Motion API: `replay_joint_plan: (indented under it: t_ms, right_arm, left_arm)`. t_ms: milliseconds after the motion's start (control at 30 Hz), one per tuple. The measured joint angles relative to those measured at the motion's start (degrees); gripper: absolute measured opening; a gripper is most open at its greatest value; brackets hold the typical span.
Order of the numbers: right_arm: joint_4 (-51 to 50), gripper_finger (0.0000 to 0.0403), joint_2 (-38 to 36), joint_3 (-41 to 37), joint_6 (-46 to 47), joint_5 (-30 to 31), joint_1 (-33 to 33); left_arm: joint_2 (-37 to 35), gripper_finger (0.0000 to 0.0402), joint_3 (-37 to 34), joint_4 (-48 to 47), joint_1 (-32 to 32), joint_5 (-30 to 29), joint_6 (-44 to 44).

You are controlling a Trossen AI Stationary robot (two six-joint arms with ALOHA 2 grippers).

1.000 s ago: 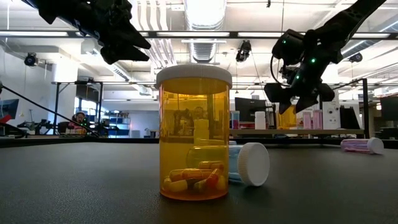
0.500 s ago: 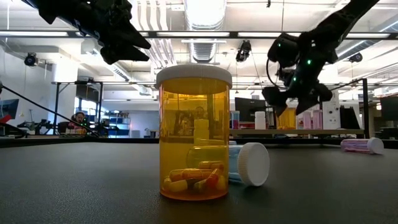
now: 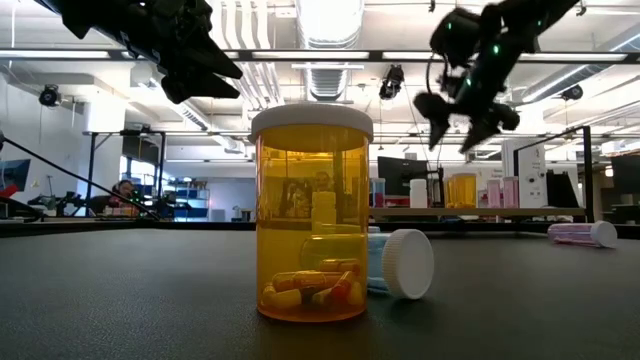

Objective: Pick and place medicine bottles onto shelf by color
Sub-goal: Put the top white pill bottle on the shelf aligned with the other white pill bottle

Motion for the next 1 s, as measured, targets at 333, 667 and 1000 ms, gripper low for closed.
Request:
replay_joint_plan:
  t_ms: [333,667,1000]
  right_arm:
    - [9.7,0.0289,0.7,1.3,-20.2,-12.4,12.9]
    - [39.3,0.0286,9.8,-6.6,-29.4,-12.7,23.1]
    - [60.2,0.0286,26.4,-6.7,-29.5,-16.7,25.5]
  left_arm:
    - [0.0,0.0215,0.0,-0.2,0.0,0.0,0.0]
    - [0.0,0.0215,0.0,-1.0,0.0,0.0,0.0]
    - [0.0,0.0215,0.0,-4.2,0.0,1.7,0.0]
